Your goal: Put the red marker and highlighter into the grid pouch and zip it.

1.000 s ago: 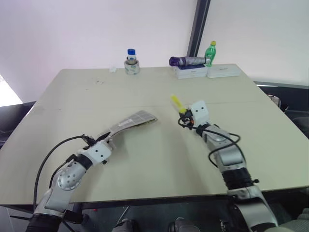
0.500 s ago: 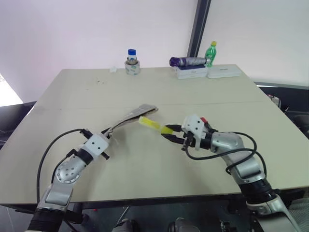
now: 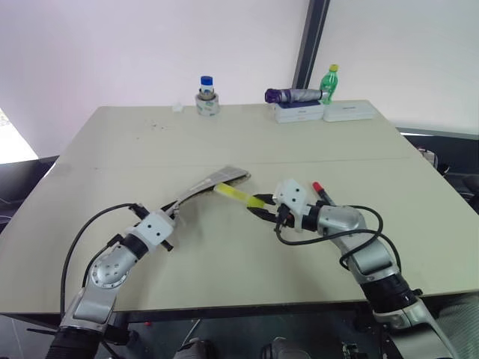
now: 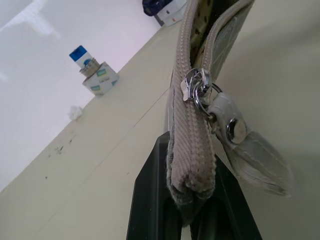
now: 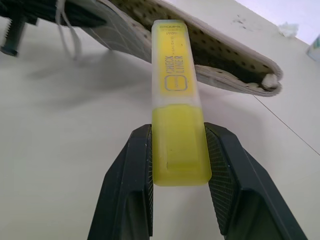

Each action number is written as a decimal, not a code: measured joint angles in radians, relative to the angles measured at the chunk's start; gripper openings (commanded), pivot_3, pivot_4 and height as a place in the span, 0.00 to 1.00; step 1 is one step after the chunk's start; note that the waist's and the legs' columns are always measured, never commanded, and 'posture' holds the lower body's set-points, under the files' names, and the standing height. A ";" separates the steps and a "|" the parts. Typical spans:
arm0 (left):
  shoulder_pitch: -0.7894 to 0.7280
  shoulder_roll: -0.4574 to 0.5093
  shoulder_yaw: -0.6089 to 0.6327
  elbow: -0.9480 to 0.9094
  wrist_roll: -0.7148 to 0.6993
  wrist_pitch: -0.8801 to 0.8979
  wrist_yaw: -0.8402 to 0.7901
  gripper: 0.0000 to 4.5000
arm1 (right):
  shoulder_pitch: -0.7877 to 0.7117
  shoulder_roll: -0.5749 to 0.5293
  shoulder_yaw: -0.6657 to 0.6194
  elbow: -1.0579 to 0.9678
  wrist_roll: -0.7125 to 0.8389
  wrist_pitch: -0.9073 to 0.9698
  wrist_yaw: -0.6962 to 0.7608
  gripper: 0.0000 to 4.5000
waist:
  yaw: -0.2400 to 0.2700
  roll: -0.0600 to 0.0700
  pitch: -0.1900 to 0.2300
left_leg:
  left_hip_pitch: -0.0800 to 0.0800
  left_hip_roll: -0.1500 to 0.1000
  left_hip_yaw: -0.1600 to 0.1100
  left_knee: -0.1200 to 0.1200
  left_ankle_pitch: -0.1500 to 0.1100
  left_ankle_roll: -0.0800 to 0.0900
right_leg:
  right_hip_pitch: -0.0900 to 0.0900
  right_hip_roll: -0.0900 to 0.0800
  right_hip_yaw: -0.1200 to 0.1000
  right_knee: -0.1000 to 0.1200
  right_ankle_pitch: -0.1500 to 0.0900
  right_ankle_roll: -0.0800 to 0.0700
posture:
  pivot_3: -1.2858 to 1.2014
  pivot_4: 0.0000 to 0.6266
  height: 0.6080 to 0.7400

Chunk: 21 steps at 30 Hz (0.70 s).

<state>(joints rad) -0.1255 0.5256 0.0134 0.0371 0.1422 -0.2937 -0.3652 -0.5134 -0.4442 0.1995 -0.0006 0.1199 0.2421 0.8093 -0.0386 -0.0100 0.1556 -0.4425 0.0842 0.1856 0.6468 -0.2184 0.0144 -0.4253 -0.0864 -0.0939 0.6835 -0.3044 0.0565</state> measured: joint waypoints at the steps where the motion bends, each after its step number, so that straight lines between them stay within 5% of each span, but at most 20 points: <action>1: 0.000 0.008 -0.004 0.000 0.018 -0.007 0.000 0.00 | -0.008 -0.001 0.002 0.007 -0.008 -0.002 -0.001 0.20 | 0.000 0.000 0.000 | 0.000 0.000 0.000 0.000 0.000 0.000 | 0.000 0.000 0.000 0.000 0.000 0.000 | 0.52 0.24 1.00; 11: -0.032 0.098 -0.083 0.002 0.198 -0.132 -0.005 0.00 | -0.083 -0.064 0.176 0.057 -0.244 -0.146 0.022 0.20 | -0.003 0.000 0.000 | 0.000 0.000 0.000 -0.001 0.000 0.000 | -0.001 -0.001 0.000 0.000 0.000 0.000 | 0.52 0.24 1.00; 20: -0.052 0.118 -0.103 0.025 0.175 -0.150 -0.073 0.00 | -0.124 -0.020 0.248 0.166 -0.418 -0.396 -0.056 0.20 | -0.001 0.000 0.000 | 0.000 0.000 0.002 0.000 0.003 -0.005 | -0.001 0.000 0.000 0.000 0.000 0.000 | 0.52 0.24 1.00; 21: -0.051 0.120 -0.103 0.026 0.175 -0.153 -0.075 0.00 | -0.127 -0.020 0.248 0.179 -0.420 -0.415 -0.058 0.44 | -0.001 0.000 0.000 | 0.000 0.000 0.002 0.000 0.003 -0.005 | -0.001 0.000 0.000 0.000 0.000 0.000 | 0.52 0.24 1.00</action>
<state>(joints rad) -0.1767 0.6457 -0.0901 0.0627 0.3172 -0.4466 -0.4400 -0.6407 -0.4643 0.4470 0.1779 -0.3003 -0.1728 0.7510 -0.0394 -0.0100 0.1557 -0.4426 0.0842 0.1876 0.6471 -0.2152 0.0091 -0.4261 -0.0860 -0.0938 0.6837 -0.3045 0.0565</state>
